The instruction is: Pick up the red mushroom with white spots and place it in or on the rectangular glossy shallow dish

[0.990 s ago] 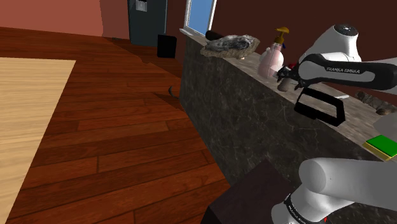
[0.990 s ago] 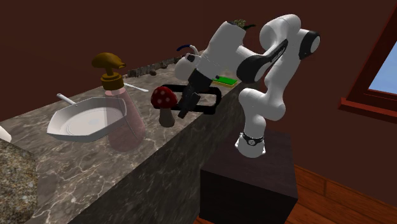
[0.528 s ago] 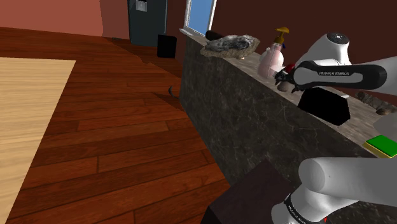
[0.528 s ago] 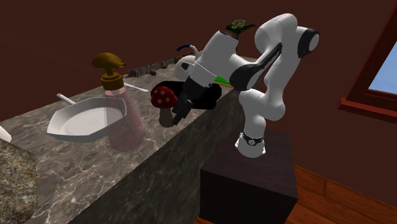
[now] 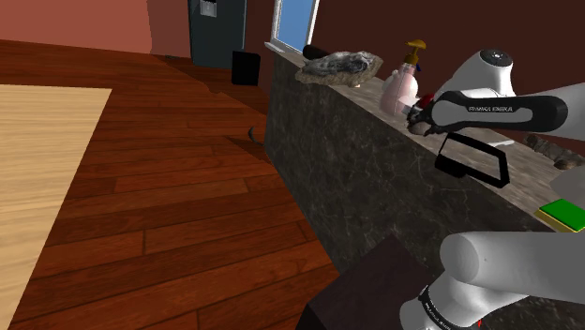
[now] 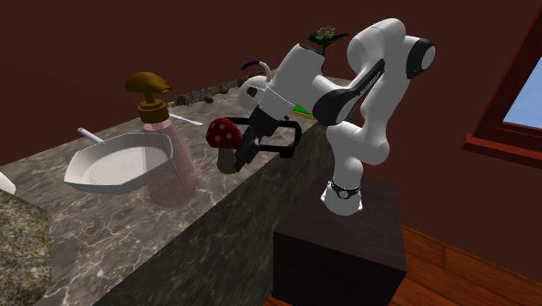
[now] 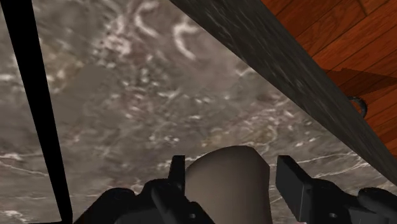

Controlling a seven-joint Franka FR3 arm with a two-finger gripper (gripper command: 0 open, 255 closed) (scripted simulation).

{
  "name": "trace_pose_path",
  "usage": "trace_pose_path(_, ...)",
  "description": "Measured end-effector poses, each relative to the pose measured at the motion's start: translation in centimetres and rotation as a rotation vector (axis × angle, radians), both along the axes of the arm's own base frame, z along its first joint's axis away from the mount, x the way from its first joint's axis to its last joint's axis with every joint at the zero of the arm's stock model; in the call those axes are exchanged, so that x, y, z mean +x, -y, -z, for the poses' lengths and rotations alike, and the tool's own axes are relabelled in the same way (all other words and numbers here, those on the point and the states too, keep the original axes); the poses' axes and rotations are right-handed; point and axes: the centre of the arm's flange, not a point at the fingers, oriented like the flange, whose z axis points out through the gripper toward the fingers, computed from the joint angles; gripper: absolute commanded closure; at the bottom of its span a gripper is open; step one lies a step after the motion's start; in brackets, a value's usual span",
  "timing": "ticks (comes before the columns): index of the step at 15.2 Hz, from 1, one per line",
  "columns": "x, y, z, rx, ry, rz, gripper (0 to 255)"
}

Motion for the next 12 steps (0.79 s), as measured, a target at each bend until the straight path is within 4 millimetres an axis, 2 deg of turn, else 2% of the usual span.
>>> trace_pose_path(8,0.0,0.0,0.0,0.0,0.0,0.0,255)
trace_pose_path(9,0.0,0.0,0.0,0.0,0.0,0.0,0)
trace_pose_path(11,0.5,-0.4,0.0,-0.052,-0.009,0.009,0)
trace_pose_path(12,1.1,-1.1,-0.4,-0.158,-0.029,0.018,0)
